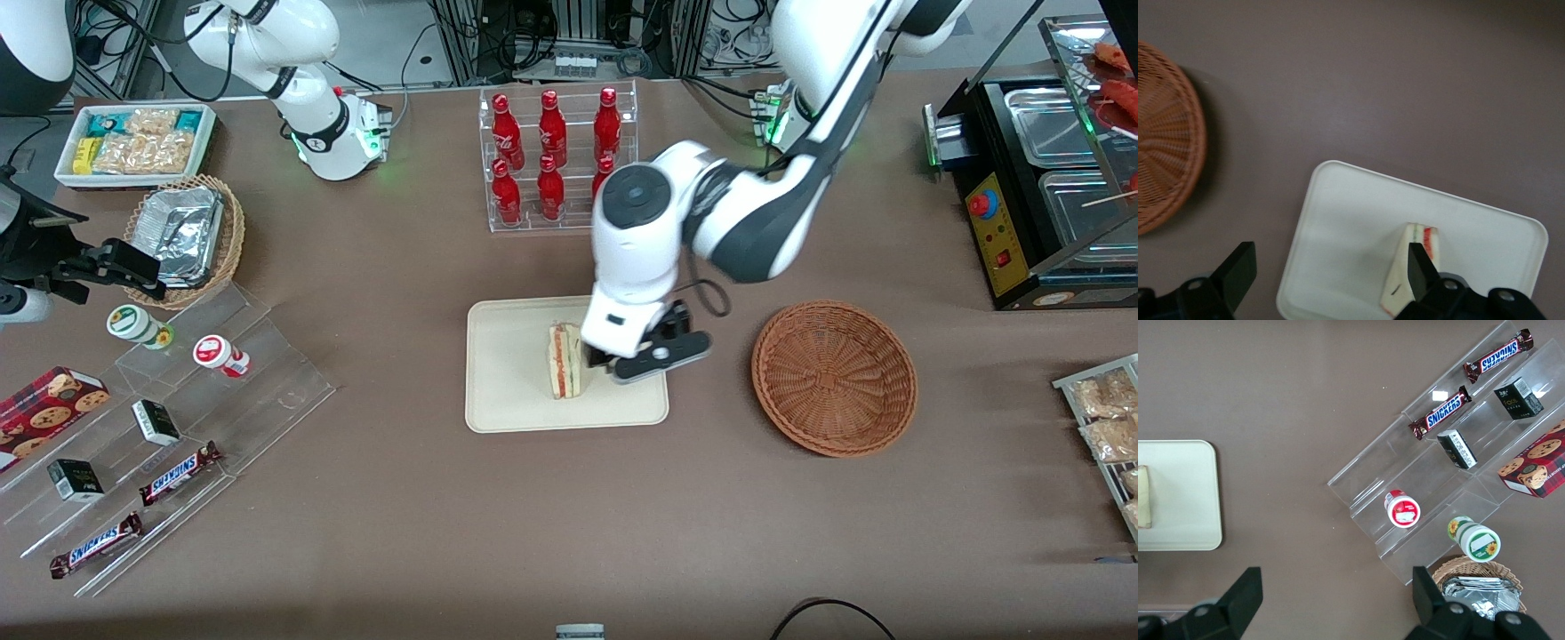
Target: Place sandwich from basket to tray
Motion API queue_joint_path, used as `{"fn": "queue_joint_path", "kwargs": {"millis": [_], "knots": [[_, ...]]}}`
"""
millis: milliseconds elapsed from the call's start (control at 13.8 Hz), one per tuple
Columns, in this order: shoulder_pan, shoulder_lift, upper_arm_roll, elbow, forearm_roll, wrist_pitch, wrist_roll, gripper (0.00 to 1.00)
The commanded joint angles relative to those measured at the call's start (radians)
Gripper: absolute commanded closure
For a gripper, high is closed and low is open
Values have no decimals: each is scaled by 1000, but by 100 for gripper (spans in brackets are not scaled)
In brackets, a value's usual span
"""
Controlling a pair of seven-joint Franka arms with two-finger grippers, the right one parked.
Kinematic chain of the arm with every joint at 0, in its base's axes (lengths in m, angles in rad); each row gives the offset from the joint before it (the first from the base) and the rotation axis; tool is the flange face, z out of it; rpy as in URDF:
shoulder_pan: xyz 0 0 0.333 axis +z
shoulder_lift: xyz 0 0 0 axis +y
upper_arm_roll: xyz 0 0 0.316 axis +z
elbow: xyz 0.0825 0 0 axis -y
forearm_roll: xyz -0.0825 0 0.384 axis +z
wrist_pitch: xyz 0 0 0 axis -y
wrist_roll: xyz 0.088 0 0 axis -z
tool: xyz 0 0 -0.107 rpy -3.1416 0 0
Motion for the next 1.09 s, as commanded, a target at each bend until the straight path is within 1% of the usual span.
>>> {"fn": "queue_joint_path", "kwargs": {"millis": [0,217,435,507,725,870,1014], "knots": [[-5,-106,57,-68,-59,-70,101,0],[-7,-170,190,-65,-164,-160,310,0],[-7,-221,315,-67,-227,-225,491,0],[-7,-233,351,-67,-240,-242,534,0],[-7,-271,411,-68,-251,-294,642,0],[-7,-305,465,-77,-275,-311,729,0],[-7,-339,491,-85,-263,-357,771,0]]}}
